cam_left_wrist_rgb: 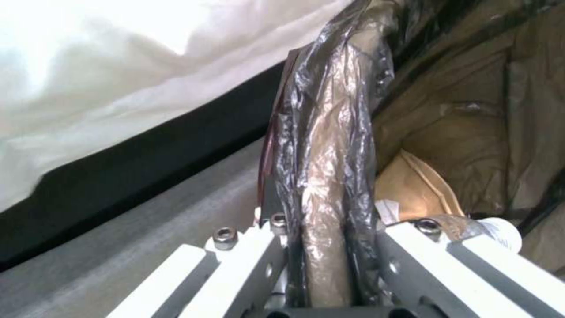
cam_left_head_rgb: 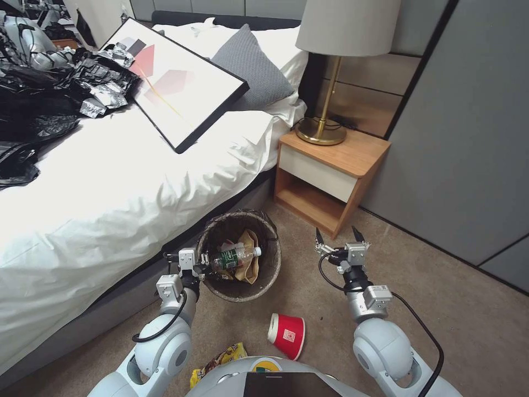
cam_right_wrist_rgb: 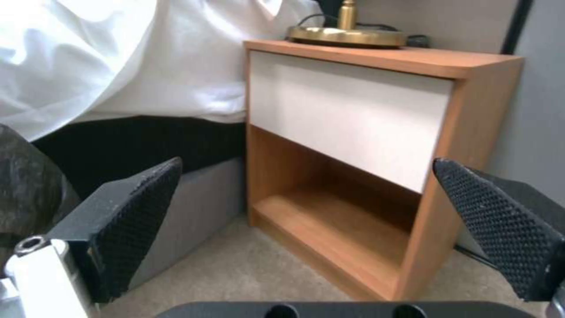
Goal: Pick up the trash bin, then pick up the garbage from the floor and place it into the trash bin.
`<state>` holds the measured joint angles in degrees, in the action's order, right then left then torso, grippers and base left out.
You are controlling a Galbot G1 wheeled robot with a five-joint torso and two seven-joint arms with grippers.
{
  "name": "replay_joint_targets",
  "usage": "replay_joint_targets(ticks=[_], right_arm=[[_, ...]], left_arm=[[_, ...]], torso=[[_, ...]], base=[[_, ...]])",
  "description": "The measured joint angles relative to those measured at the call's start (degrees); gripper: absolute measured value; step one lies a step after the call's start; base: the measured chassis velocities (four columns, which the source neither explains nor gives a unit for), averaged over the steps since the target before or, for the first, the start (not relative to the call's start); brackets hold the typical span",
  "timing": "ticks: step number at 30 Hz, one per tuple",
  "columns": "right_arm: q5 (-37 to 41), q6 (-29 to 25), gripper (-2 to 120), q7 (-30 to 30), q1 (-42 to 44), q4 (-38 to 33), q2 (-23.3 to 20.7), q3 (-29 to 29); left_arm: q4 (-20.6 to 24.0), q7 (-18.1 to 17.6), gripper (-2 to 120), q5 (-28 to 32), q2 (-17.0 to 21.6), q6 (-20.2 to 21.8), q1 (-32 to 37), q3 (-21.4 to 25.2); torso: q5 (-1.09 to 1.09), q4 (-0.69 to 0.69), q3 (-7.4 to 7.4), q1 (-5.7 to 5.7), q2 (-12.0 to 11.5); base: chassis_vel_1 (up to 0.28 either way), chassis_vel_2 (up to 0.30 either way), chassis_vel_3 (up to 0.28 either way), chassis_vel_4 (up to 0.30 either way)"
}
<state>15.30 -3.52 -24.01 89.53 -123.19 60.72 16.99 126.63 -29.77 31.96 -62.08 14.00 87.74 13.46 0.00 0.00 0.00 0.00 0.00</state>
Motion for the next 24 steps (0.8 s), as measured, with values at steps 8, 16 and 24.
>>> replay_joint_targets(ticks=[8,16,24], right_arm=[[-0.01,0.24,100,-0.18,-0.42,0.09,0.38,-0.52],[-0.21,0.35,100,-0.47,-0.39,0.2,0.9,-0.98],[-0.62,0.36,100,-1.08,-0.32,0.23,1.17,-0.97]], left_arm=[[-0.04,-0.01,0,-0.09,0.01,0.0,0.02,0.06],[0.04,0.07,0,-0.52,0.07,-0.04,0.6,0.16],[0.04,0.24,0,-1.14,0.06,-0.11,0.73,0.15]], torso=[[0.0,0.0,0.0,0.0,0.0],[-0.01,0.01,0.0,0.0,0.0],[-0.01,-0.01,0.0,0.0,0.0]], base=[[0.021,0.03,0.021,0.02],[0.021,0.009,0.007,0.012],[0.0,0.0,0.0,0.0]])
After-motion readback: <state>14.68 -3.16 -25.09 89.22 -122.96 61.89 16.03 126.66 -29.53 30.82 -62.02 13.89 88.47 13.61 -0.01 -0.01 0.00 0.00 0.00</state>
